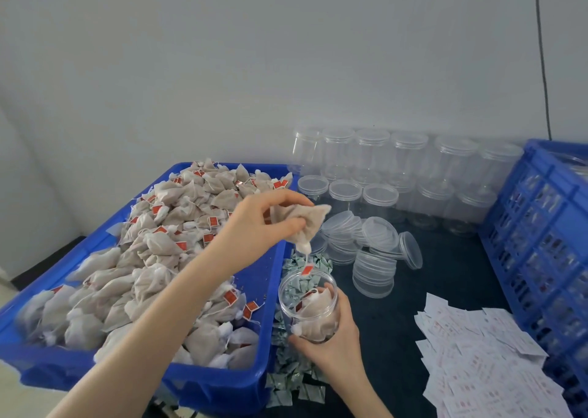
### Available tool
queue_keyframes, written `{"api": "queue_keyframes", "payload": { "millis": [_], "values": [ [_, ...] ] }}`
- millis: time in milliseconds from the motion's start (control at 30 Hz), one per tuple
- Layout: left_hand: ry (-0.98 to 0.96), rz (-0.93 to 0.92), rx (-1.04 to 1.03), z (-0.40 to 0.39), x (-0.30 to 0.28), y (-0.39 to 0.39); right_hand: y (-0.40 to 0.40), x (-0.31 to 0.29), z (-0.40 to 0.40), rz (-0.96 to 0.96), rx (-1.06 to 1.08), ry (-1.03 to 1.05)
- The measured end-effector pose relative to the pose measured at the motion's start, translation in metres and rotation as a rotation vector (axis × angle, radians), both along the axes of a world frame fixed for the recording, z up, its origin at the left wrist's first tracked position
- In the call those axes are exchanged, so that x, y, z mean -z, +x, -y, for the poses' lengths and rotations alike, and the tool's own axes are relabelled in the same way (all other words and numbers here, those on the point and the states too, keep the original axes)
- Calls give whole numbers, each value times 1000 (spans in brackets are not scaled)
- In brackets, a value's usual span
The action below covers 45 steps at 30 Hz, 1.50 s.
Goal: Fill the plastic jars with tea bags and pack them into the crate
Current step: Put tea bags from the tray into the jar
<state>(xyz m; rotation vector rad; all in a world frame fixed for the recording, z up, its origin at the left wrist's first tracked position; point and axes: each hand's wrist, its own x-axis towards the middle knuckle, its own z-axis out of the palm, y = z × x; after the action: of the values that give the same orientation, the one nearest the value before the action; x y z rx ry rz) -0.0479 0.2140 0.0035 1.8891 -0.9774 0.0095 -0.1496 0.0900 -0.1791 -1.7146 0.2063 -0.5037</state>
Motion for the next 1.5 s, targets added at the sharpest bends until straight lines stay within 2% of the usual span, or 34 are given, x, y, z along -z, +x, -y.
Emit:
{"api": "queue_keyframes", "payload": {
  "millis": [100, 200, 300, 433, 600, 733, 833, 967, 1100, 1167, 1200, 1267, 1367, 1500],
  "values": [
    [187, 30, 51, 13, 14, -7, 0, 0, 5, -1, 11, -9],
    [413, 87, 19, 26, 36, -12, 0, 1, 11, -26, 28, 4],
    [684, 250, -37, 36, 57, -16, 0, 0, 16, -54, 55, 19],
    [765, 417, -27, 45, 57, -18, -2, 2, 19, -58, 78, 13],
    [732, 293, 18, 52, 42, -18, -5, 1, 23, -33, 100, 20],
    [1005, 370, 128, 66, 47, -25, -6, -2, 26, -30, 101, -15],
    [1078, 398, 154, 74, 51, -24, -9, 0, 29, -29, 80, -6],
    [997, 396, 200, 80, 51, -23, -10, 0, 35, -11, 105, -11],
    [592, 280, 77, 83, 45, -15, -13, -3, 47, 17, 143, 15],
    [481, 266, -51, 86, 46, -2, -16, -4, 53, 43, 179, 24],
    [523, 283, -109, 88, 49, 5, -18, -4, 56, 53, 196, 32],
    [772, 355, -147, 93, 60, 15, -20, -3, 63, 64, 223, 50],
    [1071, 342, 36, 99, 84, 21, -24, -1, 72, 71, 248, 35],
    [1237, 266, 232, 106, 116, 19, -26, 4, 80, 82, 272, 24]
  ]
}}
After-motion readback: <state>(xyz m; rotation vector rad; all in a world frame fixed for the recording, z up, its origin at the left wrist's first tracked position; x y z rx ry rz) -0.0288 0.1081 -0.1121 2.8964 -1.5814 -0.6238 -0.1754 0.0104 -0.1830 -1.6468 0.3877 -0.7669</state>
